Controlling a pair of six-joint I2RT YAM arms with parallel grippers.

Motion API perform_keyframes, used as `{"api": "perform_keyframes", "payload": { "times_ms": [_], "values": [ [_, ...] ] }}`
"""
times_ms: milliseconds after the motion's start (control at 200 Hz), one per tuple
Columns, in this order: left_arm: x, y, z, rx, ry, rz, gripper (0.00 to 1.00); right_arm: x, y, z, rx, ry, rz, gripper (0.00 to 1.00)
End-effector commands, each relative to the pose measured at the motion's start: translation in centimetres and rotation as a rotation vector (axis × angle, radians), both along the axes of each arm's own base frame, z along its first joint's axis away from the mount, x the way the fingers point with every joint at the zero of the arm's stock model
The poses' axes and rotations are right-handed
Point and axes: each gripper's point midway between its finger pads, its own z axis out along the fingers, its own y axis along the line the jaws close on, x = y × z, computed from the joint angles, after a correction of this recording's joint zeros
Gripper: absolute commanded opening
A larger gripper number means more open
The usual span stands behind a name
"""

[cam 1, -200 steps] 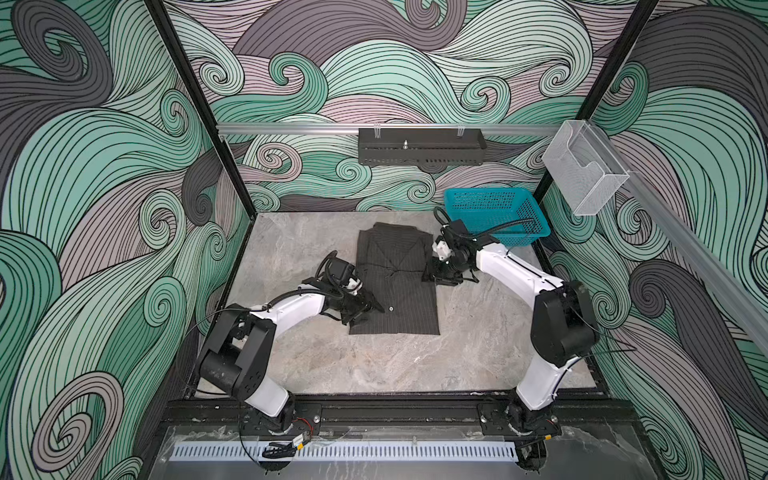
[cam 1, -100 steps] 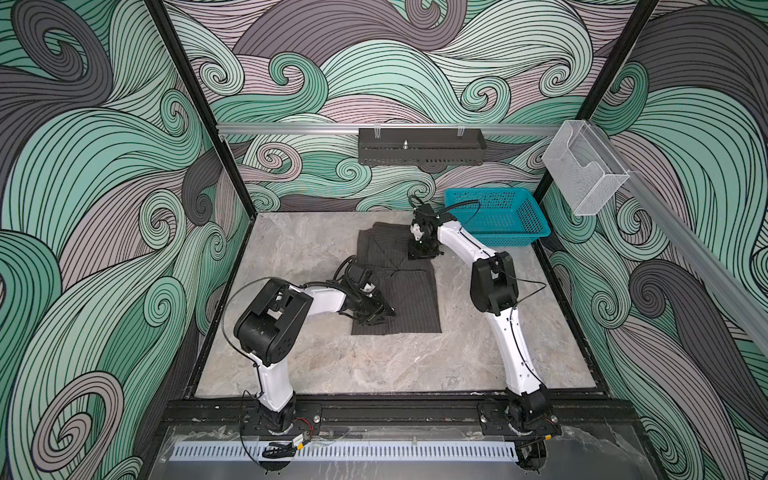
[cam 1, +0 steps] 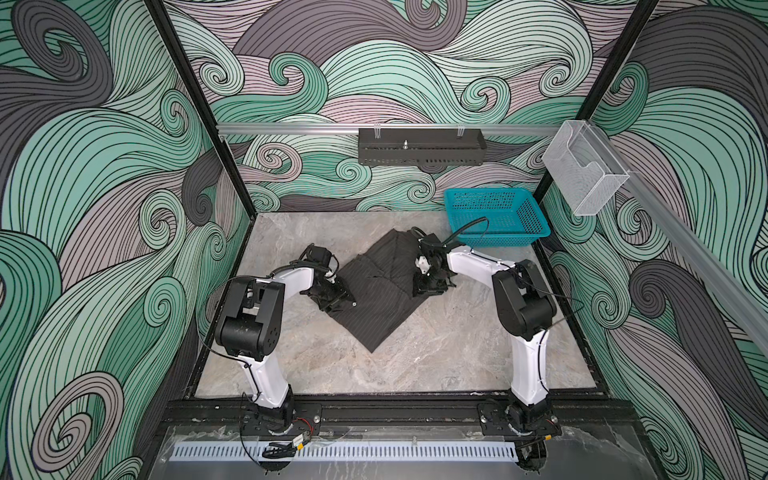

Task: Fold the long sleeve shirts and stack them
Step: 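Lay the folded end down and release with both grippers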

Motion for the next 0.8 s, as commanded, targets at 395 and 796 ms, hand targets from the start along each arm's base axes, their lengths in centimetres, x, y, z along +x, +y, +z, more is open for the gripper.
{"api": "perform_keyframes", "payload": {
  "times_ms": [395,796],
  "values": [
    [-2.7,-2.3,5.2,-0.022,-0.108,-0.047,0.61,1.6,-0.9,6.2,-0.06,-0.177,-0.012,0.54],
    [-9.1,-3.1,-1.4,0.057,0.074,-0.145,0.58,1.9,-4.3,-0.6,-0.148,-0.025,-0.034,0.53]
  ]
}}
